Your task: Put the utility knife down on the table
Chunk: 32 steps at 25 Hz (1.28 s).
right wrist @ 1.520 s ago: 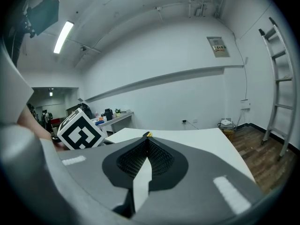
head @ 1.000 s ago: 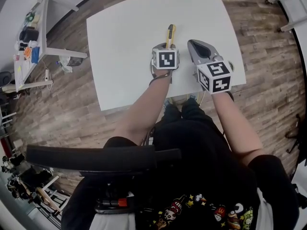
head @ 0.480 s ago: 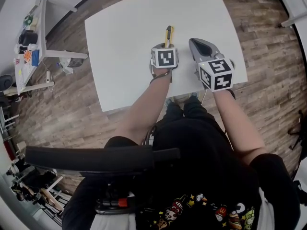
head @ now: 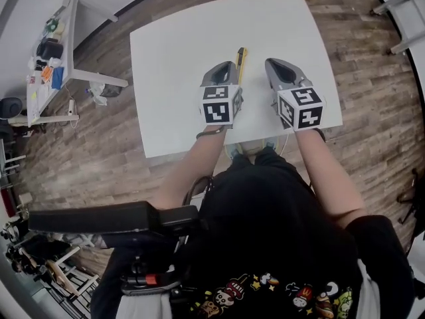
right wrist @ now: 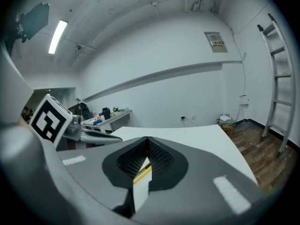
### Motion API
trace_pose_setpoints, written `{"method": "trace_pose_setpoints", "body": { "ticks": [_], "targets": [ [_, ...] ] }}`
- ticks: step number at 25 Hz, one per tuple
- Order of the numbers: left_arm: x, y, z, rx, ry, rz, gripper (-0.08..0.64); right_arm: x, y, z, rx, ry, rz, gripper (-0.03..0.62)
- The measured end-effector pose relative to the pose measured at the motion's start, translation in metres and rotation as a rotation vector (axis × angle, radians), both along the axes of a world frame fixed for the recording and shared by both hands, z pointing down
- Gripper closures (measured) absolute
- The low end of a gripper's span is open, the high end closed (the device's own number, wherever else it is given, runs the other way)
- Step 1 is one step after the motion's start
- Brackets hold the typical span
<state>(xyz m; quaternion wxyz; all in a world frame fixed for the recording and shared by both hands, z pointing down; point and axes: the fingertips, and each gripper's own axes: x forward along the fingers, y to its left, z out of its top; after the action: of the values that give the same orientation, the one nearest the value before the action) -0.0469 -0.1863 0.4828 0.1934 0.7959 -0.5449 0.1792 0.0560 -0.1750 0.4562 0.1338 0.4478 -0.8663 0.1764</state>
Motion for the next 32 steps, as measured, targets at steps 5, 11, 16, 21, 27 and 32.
{"method": "trace_pose_setpoints", "body": {
  "ticks": [5, 11, 16, 21, 27, 32],
  "targets": [
    [-0.032, 0.028, -0.099, 0.219, 0.073, -0.028, 0.56, -0.023, 0.006, -0.044, 0.085, -0.036, -0.048, 0.568],
    [-0.072, 0.049, -0.134, 0.354, 0.048, -0.095, 0.558, -0.035, 0.015, -0.069, 0.155, -0.031, -0.061, 0.569],
    [-0.082, 0.049, -0.127, 0.336, 0.038, -0.103, 0.559, -0.041, 0.01, -0.069, 0.176, 0.007, -0.053, 0.57],
    [-0.074, 0.047, -0.125, 0.334, 0.039, -0.074, 0.56, -0.031, 0.013, -0.067, 0.175, 0.025, -0.025, 0.569],
    [-0.072, 0.045, -0.121, 0.328, 0.033, -0.05, 0.56, -0.021, 0.013, -0.061, 0.164, 0.034, 0.004, 0.569],
    [-0.075, 0.045, -0.119, 0.321, 0.027, -0.051, 0.56, -0.016, 0.012, -0.059, 0.16, 0.049, 0.012, 0.569]
  ]
}}
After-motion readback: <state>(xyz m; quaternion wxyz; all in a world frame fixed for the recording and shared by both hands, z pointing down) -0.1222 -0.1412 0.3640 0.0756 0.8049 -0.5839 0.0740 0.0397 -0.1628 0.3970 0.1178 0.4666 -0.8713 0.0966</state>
